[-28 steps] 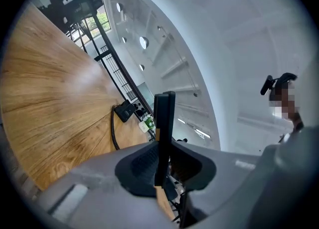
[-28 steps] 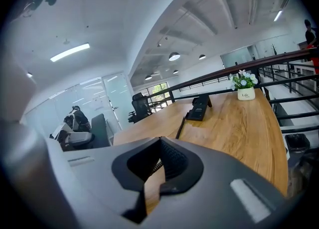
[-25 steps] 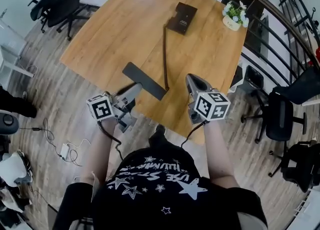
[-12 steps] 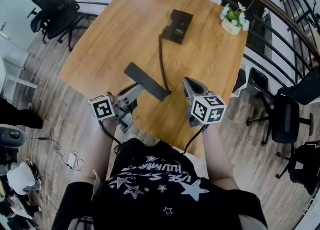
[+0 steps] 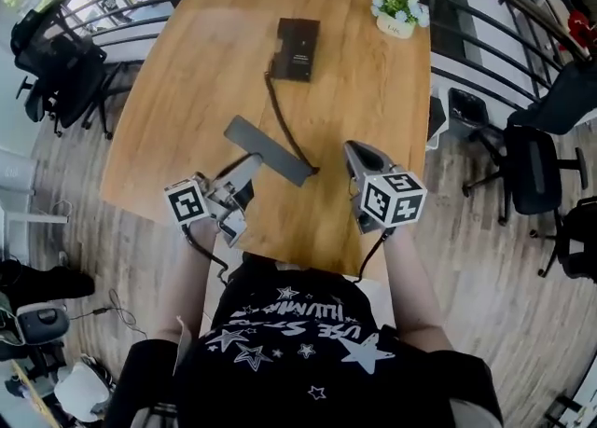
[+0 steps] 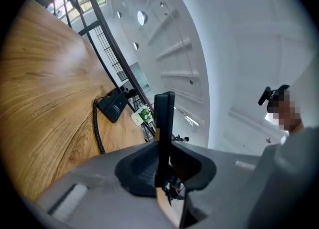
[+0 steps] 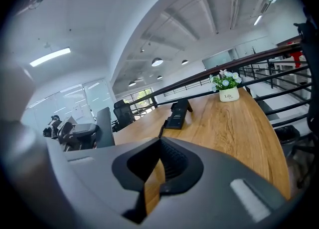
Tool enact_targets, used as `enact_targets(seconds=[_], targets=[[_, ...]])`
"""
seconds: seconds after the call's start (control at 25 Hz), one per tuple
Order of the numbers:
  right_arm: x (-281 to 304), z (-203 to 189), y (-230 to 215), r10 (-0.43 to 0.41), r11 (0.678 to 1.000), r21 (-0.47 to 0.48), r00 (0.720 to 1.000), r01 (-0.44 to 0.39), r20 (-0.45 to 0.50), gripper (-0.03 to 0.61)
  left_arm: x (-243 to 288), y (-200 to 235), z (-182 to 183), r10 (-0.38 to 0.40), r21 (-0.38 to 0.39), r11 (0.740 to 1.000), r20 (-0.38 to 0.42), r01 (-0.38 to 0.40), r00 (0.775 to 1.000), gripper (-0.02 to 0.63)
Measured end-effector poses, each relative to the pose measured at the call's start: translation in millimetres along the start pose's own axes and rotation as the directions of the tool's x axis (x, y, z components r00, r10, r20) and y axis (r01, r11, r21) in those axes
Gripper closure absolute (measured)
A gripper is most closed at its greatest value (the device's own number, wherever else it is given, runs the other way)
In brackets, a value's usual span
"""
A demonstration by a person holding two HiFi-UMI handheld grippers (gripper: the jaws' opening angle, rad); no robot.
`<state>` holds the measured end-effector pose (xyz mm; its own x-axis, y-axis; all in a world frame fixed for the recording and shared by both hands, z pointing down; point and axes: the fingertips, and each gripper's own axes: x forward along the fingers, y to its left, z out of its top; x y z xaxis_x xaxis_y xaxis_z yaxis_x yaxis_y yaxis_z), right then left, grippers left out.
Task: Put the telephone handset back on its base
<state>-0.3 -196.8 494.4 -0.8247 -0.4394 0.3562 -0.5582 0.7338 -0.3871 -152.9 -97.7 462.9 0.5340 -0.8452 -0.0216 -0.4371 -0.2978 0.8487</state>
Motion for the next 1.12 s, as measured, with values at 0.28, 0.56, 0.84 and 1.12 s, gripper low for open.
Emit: enact_targets(seconds=[0.28, 0.56, 0.84, 1.12], targets=[[15, 19, 7, -0.129, 0.992, 0.021, 0.991, 0.128, 0.046, 0.577, 3, 27, 46, -0.078, 0.026, 0.996, -0.122, 0.081, 0.989, 0.537], [47, 36, 20, -0.228, 0.973, 0.064, 0.97, 0.223, 0.088, 0.577, -1, 56, 98, -0.152, 0.025, 0.986, -0.251, 0.163, 0.956, 0.537], [82, 40, 23, -0.291, 0.955, 0.091, 0.953, 0.283, 0.084, 0.577, 16, 92, 136, -0.155, 0.036, 0.982, -0.401, 0.184, 0.903, 0.537], [113, 43, 16, -0.32, 0.944, 0.097, 0.946, 0.314, 0.058, 0.577, 53, 114, 160, -0.199, 0.032, 0.969, -0.484, 0.244, 0.852, 0.537]])
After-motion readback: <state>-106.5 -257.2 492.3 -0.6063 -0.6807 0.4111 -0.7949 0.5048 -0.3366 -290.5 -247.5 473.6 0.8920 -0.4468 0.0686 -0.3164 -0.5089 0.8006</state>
